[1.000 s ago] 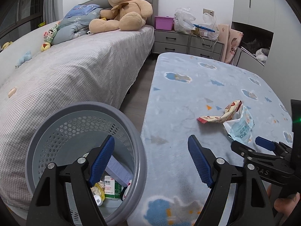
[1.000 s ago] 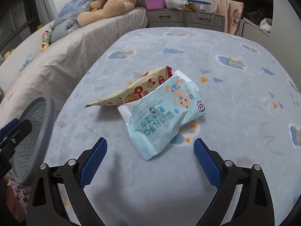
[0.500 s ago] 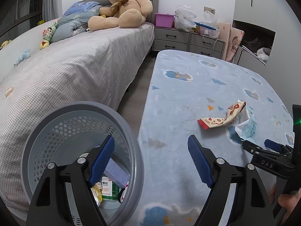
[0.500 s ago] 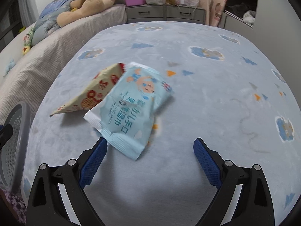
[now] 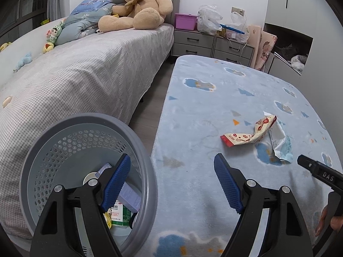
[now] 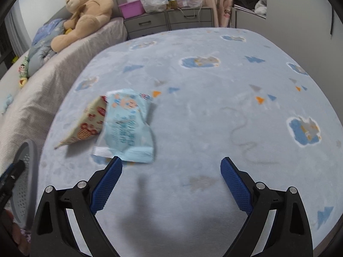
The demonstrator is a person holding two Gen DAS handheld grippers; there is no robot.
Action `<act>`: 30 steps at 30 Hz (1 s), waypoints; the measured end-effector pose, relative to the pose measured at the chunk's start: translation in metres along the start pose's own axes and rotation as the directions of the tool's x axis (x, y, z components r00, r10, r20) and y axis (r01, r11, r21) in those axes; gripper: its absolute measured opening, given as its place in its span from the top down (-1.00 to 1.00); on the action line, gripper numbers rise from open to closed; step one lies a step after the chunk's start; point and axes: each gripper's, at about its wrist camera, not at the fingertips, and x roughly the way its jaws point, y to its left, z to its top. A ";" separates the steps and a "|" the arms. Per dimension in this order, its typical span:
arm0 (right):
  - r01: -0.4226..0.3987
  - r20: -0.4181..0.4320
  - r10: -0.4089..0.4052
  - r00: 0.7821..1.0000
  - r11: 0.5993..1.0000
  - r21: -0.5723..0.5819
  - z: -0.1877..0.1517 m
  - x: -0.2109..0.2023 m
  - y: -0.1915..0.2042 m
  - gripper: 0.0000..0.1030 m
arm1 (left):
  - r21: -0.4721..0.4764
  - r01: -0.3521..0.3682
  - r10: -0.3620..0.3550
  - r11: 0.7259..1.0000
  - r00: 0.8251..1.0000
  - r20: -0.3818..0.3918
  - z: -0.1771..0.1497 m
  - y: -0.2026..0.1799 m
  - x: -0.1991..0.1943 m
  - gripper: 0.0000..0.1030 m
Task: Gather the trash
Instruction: 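Move both tools back from the wastebasket toward the wrapper and wipe pack, then grasp the blue wet-wipe pack with the right tool while left reaches the snack wrapper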
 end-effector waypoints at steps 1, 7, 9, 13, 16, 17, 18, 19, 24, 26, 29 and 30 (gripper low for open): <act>-0.015 0.006 0.015 1.000 1.000 -0.005 0.004 0.000 0.005 -0.77 | 0.000 0.003 -0.003 1.000 1.000 0.000 0.000 -0.001 0.000 -0.49; -0.064 -0.014 0.064 0.998 0.997 -0.035 0.032 0.019 0.030 -0.77 | 0.018 0.010 -0.010 1.000 1.000 0.007 -0.001 -0.007 -0.002 -0.49; -0.056 -0.030 0.054 0.998 0.997 -0.047 0.037 0.029 0.034 -0.76 | 0.019 0.009 -0.009 1.000 1.000 0.005 0.000 -0.007 -0.002 -0.49; -0.051 -0.087 0.046 0.995 0.997 -0.050 0.044 0.054 0.038 -0.62 | 0.016 0.012 -0.012 1.000 1.000 0.002 0.000 -0.008 -0.002 -0.49; -0.038 -0.102 0.032 0.994 0.997 -0.063 0.043 0.062 0.040 -0.47 | 0.020 0.019 -0.019 1.000 1.000 0.001 0.000 -0.008 -0.001 -0.49; -0.034 -0.097 0.027 0.995 0.997 -0.071 0.043 0.061 0.041 -0.36 | 0.020 0.025 -0.025 0.999 1.000 0.000 0.001 -0.008 0.000 -0.49; -0.031 -0.097 0.023 0.995 0.996 -0.080 0.043 0.061 0.041 -0.20 | 0.021 0.028 -0.028 0.999 1.000 0.000 0.001 -0.008 0.000 -0.49; -0.034 -0.094 0.026 0.995 0.996 -0.082 0.042 0.059 0.040 -0.11 | 0.023 0.031 -0.031 0.999 1.000 0.000 0.001 -0.009 0.000 -0.49; -0.029 -0.089 0.020 0.996 0.995 -0.100 0.041 0.047 0.032 -0.08 | 0.043 0.060 -0.060 0.997 0.998 -0.006 0.002 -0.017 0.002 -0.49; -0.037 -0.087 0.028 0.996 0.995 -0.094 0.041 0.038 0.025 -0.08 | 0.058 0.077 -0.077 0.995 0.997 -0.007 0.002 -0.022 0.002 -0.49; -0.044 -0.080 0.038 0.996 0.995 -0.086 0.039 0.020 0.010 -0.08 | 0.082 0.098 -0.098 0.992 0.995 -0.001 0.000 -0.030 0.000 -0.49; -0.045 -0.077 0.039 0.996 0.995 -0.085 0.038 0.014 0.005 -0.08 | 0.089 0.106 -0.107 0.990 0.994 0.002 0.000 -0.032 -0.001 -0.49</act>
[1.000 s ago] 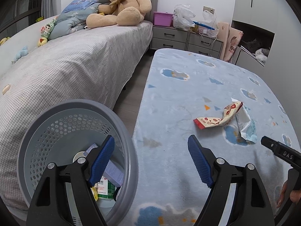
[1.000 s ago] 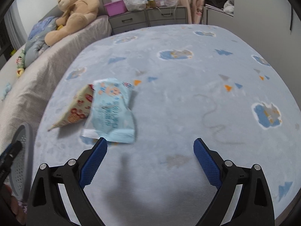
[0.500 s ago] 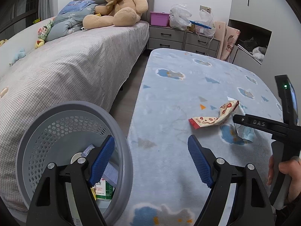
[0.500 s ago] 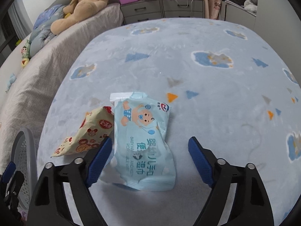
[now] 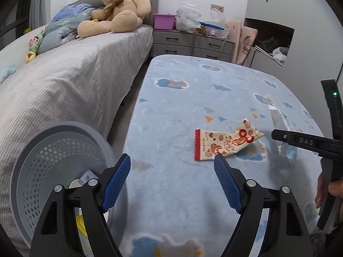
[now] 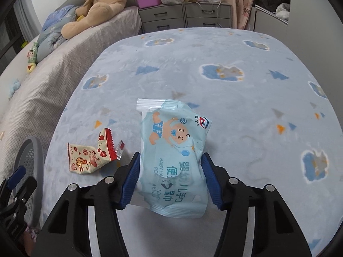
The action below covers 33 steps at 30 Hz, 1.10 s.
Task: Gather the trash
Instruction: 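Grasp the blue wet-wipe pack with the right tool while left reaches the snack wrapper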
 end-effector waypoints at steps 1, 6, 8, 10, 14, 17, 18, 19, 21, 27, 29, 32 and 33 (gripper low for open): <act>-0.003 0.000 0.003 1.000 1.000 0.002 -0.004 -0.007 -0.006 -0.08 | 0.010 0.008 -0.008 1.000 1.000 0.005 0.000 -0.003 -0.001 -0.49; -0.038 0.001 0.038 0.999 0.999 0.024 -0.020 -0.025 -0.024 -0.08 | 0.069 0.036 -0.037 0.997 0.999 0.017 -0.004 -0.022 -0.003 -0.49; -0.057 0.007 0.057 0.998 0.998 0.034 -0.024 -0.028 -0.027 -0.08 | 0.095 0.045 -0.047 0.994 0.999 0.018 -0.005 -0.029 -0.003 -0.49; -0.079 0.014 0.079 0.997 0.996 0.037 -0.027 -0.031 -0.028 -0.08 | 0.119 0.052 -0.054 0.992 0.998 0.017 -0.006 -0.036 -0.002 -0.49; -0.128 0.025 0.128 0.992 0.991 0.035 -0.029 -0.036 -0.028 -0.08 | 0.164 0.065 -0.066 0.984 0.998 0.001 -0.008 -0.047 0.002 -0.49; -0.166 0.027 0.165 0.986 0.985 0.037 -0.029 -0.038 -0.028 -0.08 | 0.188 0.081 -0.078 0.979 0.997 -0.023 -0.007 -0.050 0.008 -0.49; -0.175 0.027 0.174 0.984 0.984 0.038 -0.029 -0.038 -0.029 -0.08 | 0.193 0.090 -0.085 0.977 0.996 -0.034 -0.005 -0.051 0.011 -0.49; -0.186 0.028 0.185 0.982 0.982 0.041 -0.028 -0.039 -0.030 -0.08 | 0.201 0.098 -0.091 0.975 0.995 -0.047 -0.004 -0.053 0.014 -0.49; -0.201 0.030 0.200 0.979 0.978 0.046 -0.028 -0.040 -0.033 -0.08 | 0.222 0.110 -0.099 0.969 0.993 -0.063 0.000 -0.056 0.020 -0.49; -0.218 0.051 0.214 0.976 0.973 0.081 -0.025 -0.047 -0.050 -0.08 | 0.304 0.179 -0.157 0.936 0.983 -0.094 0.017 -0.072 0.038 -0.49; -0.222 0.057 0.217 0.974 0.970 0.100 -0.025 -0.049 -0.057 -0.08 | 0.351 0.190 -0.167 0.917 0.981 -0.095 0.022 -0.080 0.046 -0.49; -0.230 0.052 0.225 0.973 0.966 0.118 -0.025 -0.048 -0.063 -0.08 | 0.379 0.234 -0.202 0.895 0.972 -0.124 0.028 -0.086 0.058 -0.49; -0.231 0.050 0.227 0.973 0.966 0.120 -0.026 -0.047 -0.064 -0.08 | 0.381 0.252 -0.215 0.890 0.967 -0.137 0.030 -0.087 0.061 -0.49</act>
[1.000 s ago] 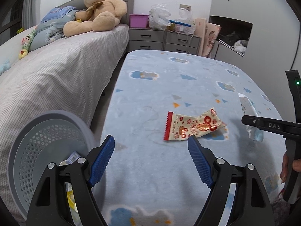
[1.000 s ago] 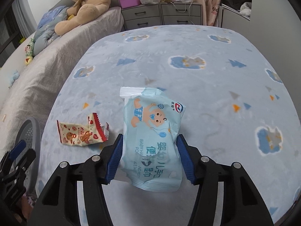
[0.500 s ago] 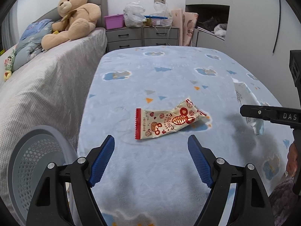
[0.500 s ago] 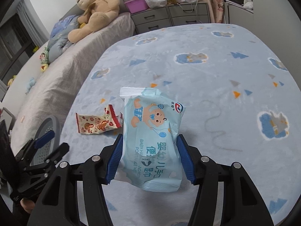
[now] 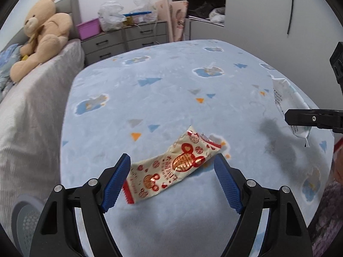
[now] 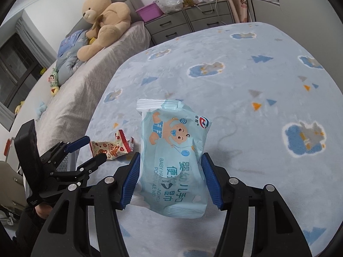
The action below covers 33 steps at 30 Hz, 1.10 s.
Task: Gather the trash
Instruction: 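Grasp the blue wet-wipe pack with the right tool while left reaches the snack wrapper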
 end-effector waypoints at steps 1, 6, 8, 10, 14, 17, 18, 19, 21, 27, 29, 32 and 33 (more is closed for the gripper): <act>-0.001 -0.004 0.001 1.000 1.000 0.001 0.000 0.001 -0.001 -0.08 | 0.005 0.009 -0.009 1.000 1.000 -0.001 0.001 0.001 0.003 -0.49; -0.006 -0.010 0.006 1.000 1.000 -0.005 0.001 0.003 -0.001 -0.08 | 0.011 0.072 -0.071 0.997 0.996 -0.052 0.005 0.005 0.019 -0.49; -0.010 -0.011 0.010 1.000 1.000 -0.008 0.001 0.003 0.000 -0.08 | 0.010 0.058 -0.057 0.998 0.996 -0.062 0.006 0.007 0.023 -0.49; -0.011 -0.010 0.011 1.000 1.000 -0.010 0.001 0.003 0.000 -0.08 | 0.000 0.071 -0.071 0.997 0.995 -0.071 0.005 0.008 0.025 -0.49; -0.009 -0.010 0.009 1.000 1.000 -0.005 0.000 0.003 -0.001 -0.08 | 0.002 0.054 -0.054 0.999 0.995 -0.088 0.002 0.006 0.029 -0.49; -0.007 -0.010 0.006 1.000 1.000 -0.005 -0.001 0.003 -0.002 -0.08 | 0.005 0.022 -0.021 1.000 0.996 -0.087 0.001 0.004 0.032 -0.49; -0.006 -0.010 0.006 1.000 1.000 -0.005 -0.001 0.003 -0.002 -0.08 | 0.003 0.015 -0.015 1.000 0.996 -0.088 0.002 0.005 0.033 -0.49; -0.005 -0.010 0.005 1.000 1.000 -0.004 -0.001 0.002 -0.002 -0.08 | 0.001 0.008 -0.008 1.000 0.996 -0.088 0.002 0.005 0.034 -0.49; -0.003 -0.010 0.003 1.000 1.000 -0.006 -0.002 0.002 -0.003 -0.08 | -0.002 -0.011 0.011 1.000 0.996 -0.084 0.002 0.005 0.037 -0.49; 0.000 -0.012 0.000 1.000 1.000 -0.006 -0.004 0.003 -0.005 -0.08 | -0.042 -0.036 0.032 0.998 0.996 -0.088 0.003 0.009 0.046 -0.26; -0.001 -0.012 0.001 1.000 1.000 -0.006 -0.004 0.003 -0.006 -0.08 | -0.057 -0.038 0.033 0.998 0.995 -0.092 0.003 0.010 0.047 -0.06; 0.000 -0.013 0.000 1.000 1.000 -0.006 -0.004 0.003 -0.006 -0.08 | -0.083 -0.048 0.041 0.995 0.995 -0.086 0.003 0.013 0.046 0.32; 0.000 -0.013 0.000 1.000 1.000 -0.006 -0.004 0.004 -0.006 -0.08 | -0.093 -0.046 0.038 0.995 0.996 -0.085 0.003 0.014 0.046 0.43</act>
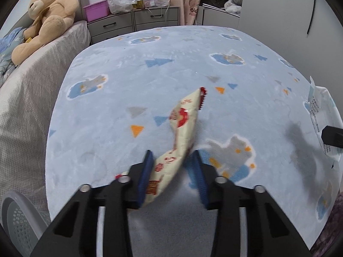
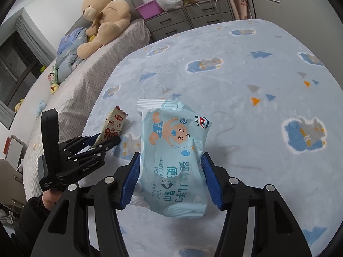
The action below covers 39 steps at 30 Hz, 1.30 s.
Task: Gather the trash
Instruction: 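Grasp the blue wet-wipe pack with the right tool while left reaches the snack wrapper, then grasp the red-white snack wrapper with the left tool, regrip and lift it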
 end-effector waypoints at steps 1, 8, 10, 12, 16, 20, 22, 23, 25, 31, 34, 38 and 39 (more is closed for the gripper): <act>0.000 0.000 0.000 1.000 1.000 0.000 0.000 0.000 0.000 -0.08 | -0.011 0.004 -0.004 1.000 1.000 0.003 -0.001 0.001 -0.001 0.46; 0.008 -0.006 -0.008 1.000 1.000 -0.009 -0.001 0.004 0.002 -0.08 | -0.037 -0.006 0.007 0.999 0.999 0.032 -0.011 -0.008 -0.018 0.55; 0.007 -0.004 -0.007 1.000 1.000 -0.017 -0.002 0.003 0.005 -0.08 | -0.043 -0.009 0.011 0.999 0.999 0.047 -0.013 -0.010 -0.027 0.57; 0.004 -0.001 -0.005 1.000 1.000 -0.025 -0.002 0.003 0.009 -0.08 | -0.044 -0.015 0.018 0.999 0.998 0.066 -0.015 -0.011 -0.037 0.62; 0.003 -0.002 -0.003 1.000 0.999 -0.041 -0.003 0.004 0.018 -0.08 | -0.074 -0.030 0.038 0.997 0.993 0.108 -0.019 -0.005 -0.060 0.64; -0.001 -0.006 0.000 1.000 0.998 -0.063 -0.004 0.009 0.030 -0.08 | -0.102 -0.040 0.053 0.994 0.990 0.129 -0.028 0.004 -0.077 0.66; -0.006 -0.010 0.005 1.000 0.997 -0.078 -0.006 0.012 0.039 -0.08 | -0.118 -0.044 0.059 0.992 0.989 0.134 -0.034 0.010 -0.085 0.69; -0.008 -0.010 0.007 1.000 0.996 -0.086 -0.006 0.013 0.043 -0.08 | -0.126 -0.046 0.064 0.991 0.989 0.136 -0.038 0.013 -0.089 0.69; -0.011 -0.011 0.010 1.000 0.995 -0.100 -0.008 0.017 0.051 -0.08 | -0.138 -0.048 0.067 0.989 0.988 0.136 -0.043 0.017 -0.094 0.69; -0.019 -0.021 0.017 1.000 0.994 -0.110 -0.013 0.022 0.060 -0.08 | -0.144 -0.056 0.074 0.988 0.990 0.120 -0.058 0.024 -0.098 0.69; -0.007 -0.017 0.005 1.000 0.994 -0.113 -0.016 0.021 0.058 -0.08 | -0.135 -0.050 0.066 0.990 0.991 0.117 -0.062 0.022 -0.097 0.69; 0.004 -0.008 -0.005 1.000 0.996 -0.089 -0.014 0.017 0.048 -0.08 | -0.116 -0.035 0.049 0.993 0.991 0.121 -0.058 0.013 -0.096 0.69; 0.005 -0.005 -0.005 1.000 0.997 -0.080 -0.014 0.016 0.044 -0.08 | -0.110 -0.031 0.045 0.993 0.991 0.125 -0.056 0.011 -0.096 0.68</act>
